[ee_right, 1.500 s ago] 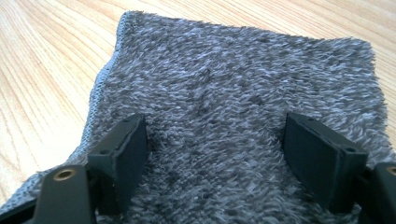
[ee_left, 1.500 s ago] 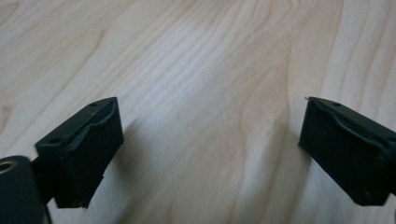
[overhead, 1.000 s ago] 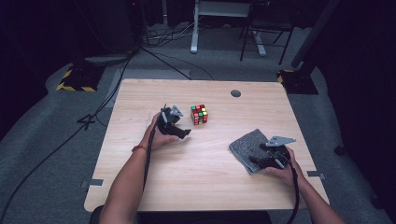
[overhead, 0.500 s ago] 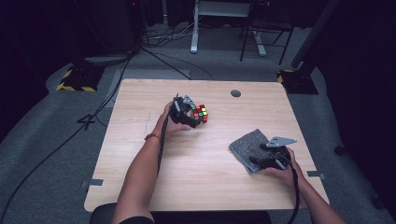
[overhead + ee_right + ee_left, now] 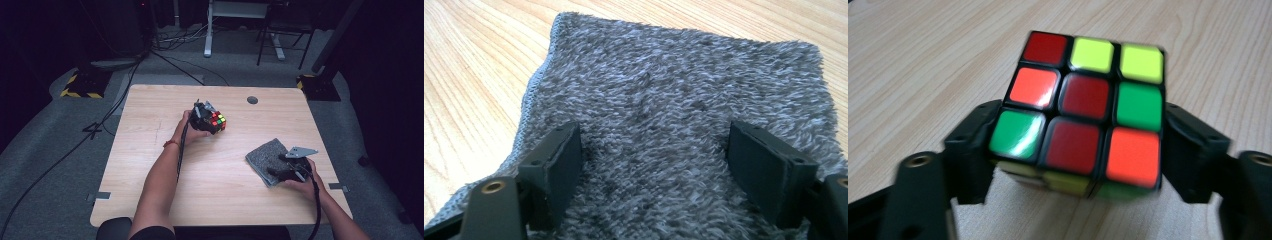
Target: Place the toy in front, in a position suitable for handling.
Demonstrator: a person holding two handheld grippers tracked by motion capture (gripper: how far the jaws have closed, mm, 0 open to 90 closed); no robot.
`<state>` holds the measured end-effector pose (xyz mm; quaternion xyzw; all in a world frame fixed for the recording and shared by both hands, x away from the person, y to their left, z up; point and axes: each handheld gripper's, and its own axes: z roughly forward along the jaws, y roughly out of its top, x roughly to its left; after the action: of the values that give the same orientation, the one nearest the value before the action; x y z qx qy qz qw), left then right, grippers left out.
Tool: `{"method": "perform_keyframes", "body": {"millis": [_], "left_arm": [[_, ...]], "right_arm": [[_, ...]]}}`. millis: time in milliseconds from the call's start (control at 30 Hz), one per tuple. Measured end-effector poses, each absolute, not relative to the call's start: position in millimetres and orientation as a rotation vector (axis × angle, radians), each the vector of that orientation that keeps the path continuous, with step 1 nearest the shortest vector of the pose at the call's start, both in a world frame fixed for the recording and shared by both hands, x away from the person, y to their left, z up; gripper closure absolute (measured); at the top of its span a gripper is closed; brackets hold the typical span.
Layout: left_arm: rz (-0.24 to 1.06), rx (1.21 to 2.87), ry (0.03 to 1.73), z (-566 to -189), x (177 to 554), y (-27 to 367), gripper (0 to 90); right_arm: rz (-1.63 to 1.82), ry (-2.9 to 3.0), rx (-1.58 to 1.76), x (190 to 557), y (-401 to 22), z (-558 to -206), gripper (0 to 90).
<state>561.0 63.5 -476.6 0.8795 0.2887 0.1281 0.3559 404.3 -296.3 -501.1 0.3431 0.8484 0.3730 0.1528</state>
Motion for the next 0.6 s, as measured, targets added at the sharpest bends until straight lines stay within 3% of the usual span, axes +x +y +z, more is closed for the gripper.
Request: {"method": "perform_keyframes", "body": {"millis": [300, 600], "left_arm": [[0.278, 2.326, 0.634, -473, 537, 65, 33.0], [0.183, 2.374, 0.449, -473, 476, 74, 33.3]], "right_arm": [[1.073, 2.435, 0.983, 405, -297, -501, 23.0], [1.067, 2.439, 0.981, 405, -296, -501, 23.0]]}}
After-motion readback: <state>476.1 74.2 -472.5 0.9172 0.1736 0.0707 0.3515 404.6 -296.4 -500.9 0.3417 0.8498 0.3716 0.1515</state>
